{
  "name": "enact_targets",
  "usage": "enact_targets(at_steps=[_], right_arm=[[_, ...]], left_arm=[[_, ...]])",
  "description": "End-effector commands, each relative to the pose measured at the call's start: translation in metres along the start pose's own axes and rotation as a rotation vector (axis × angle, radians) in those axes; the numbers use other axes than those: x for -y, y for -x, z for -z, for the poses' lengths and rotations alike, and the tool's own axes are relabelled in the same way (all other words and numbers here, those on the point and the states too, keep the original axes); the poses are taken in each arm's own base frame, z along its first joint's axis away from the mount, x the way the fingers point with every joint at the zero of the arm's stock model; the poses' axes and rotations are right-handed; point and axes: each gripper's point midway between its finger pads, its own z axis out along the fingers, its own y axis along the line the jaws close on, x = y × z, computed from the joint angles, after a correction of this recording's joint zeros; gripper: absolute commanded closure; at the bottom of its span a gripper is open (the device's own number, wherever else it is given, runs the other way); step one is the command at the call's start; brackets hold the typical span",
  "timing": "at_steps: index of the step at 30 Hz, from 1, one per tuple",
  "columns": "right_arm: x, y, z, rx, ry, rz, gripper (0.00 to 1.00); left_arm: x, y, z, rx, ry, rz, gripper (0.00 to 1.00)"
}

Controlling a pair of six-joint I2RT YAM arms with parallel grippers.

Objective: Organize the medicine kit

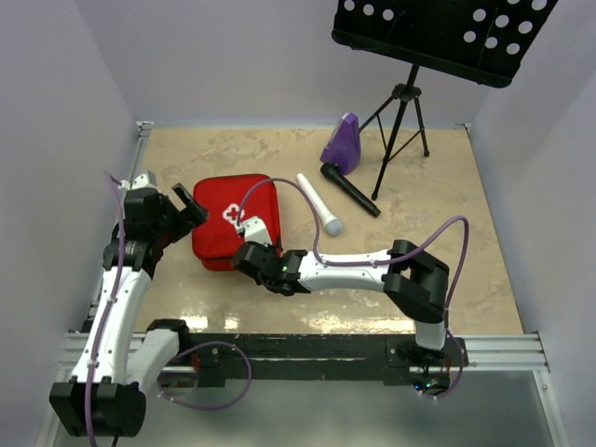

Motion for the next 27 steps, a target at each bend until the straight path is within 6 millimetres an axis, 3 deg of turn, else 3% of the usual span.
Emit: enact_targets(at_steps=[1,3,9,15,18,23,27], right_arm=[[-0.029,0.035,0.000,0.061,0.073,0.015,1.00],[-0.039,0.045,-0.005,0.072,0.080,0.034,1.00],[-0.068,0.077,-0.012,0.104,0.110,0.072,1.00],[-0.069,0.076,-0.007,0.102,0.130,0.060,1.00],[-0.063,0.065,-0.002,0.088,0.129,0.051,1.00],[-0.052,0.057,0.005,0.087,0.127,0.030,1.00],[-0.050,0.049,0.006,0.075,0.129,0.021,1.00]], left_arm=[[0.027,-0.046,0.022,-0.162,-0.214,0.070,0.00],[0.029,-0.067,0.025,-0.209,-0.259,0.100,0.00],[0.008,-0.116,0.013,-0.323,-0.249,0.140,0.00],[0.003,-0.110,-0.014,-0.244,-0.227,0.184,0.00],[0.009,-0.119,-0.030,-0.293,-0.269,0.221,0.00],[-0.004,-0.137,-0.048,-0.350,-0.189,0.196,0.02],[-0.004,-0.122,-0.055,-0.276,-0.177,0.179,0.24]])
